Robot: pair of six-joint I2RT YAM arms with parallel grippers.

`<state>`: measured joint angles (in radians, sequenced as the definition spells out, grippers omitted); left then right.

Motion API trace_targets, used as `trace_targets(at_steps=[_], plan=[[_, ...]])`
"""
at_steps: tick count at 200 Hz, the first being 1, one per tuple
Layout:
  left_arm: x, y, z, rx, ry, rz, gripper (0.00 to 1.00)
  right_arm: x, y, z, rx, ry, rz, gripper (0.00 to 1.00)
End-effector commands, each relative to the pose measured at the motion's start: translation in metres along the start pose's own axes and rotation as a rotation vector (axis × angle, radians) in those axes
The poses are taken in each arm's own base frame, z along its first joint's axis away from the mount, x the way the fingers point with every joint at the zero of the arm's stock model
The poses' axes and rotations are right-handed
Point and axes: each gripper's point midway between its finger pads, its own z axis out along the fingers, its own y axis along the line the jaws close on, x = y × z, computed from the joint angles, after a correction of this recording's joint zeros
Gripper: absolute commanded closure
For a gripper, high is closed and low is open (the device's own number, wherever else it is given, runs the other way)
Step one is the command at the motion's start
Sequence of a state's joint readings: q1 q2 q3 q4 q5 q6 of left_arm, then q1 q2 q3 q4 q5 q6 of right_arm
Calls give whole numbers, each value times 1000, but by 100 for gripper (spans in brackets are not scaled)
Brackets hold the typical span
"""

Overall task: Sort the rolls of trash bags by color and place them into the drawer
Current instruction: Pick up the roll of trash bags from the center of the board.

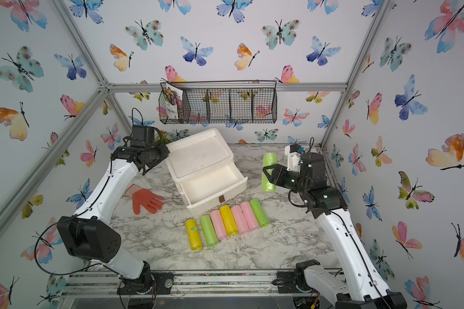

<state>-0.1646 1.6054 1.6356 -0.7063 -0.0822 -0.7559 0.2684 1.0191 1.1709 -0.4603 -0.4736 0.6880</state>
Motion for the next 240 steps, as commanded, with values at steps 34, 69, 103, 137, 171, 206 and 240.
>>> trace_targets(at_steps=[34,69,103,137,171,206,240], plan=[[42,-11,15,73,173,-104,100,-9,43,-2,-213,-176,347,57],[41,-13,14,82,171,-108,100,-1,59,13,-247,-220,448,57],[42,-15,14,91,175,-108,100,14,70,39,-242,-228,512,57],[45,-16,15,103,186,-111,100,35,67,64,-181,-238,607,56],[47,-15,14,110,186,-111,100,61,68,93,-156,-202,665,54],[49,-17,16,126,199,-110,100,78,69,117,-145,-181,706,53],[49,-20,16,137,203,-104,100,81,65,123,-117,-207,727,52]])
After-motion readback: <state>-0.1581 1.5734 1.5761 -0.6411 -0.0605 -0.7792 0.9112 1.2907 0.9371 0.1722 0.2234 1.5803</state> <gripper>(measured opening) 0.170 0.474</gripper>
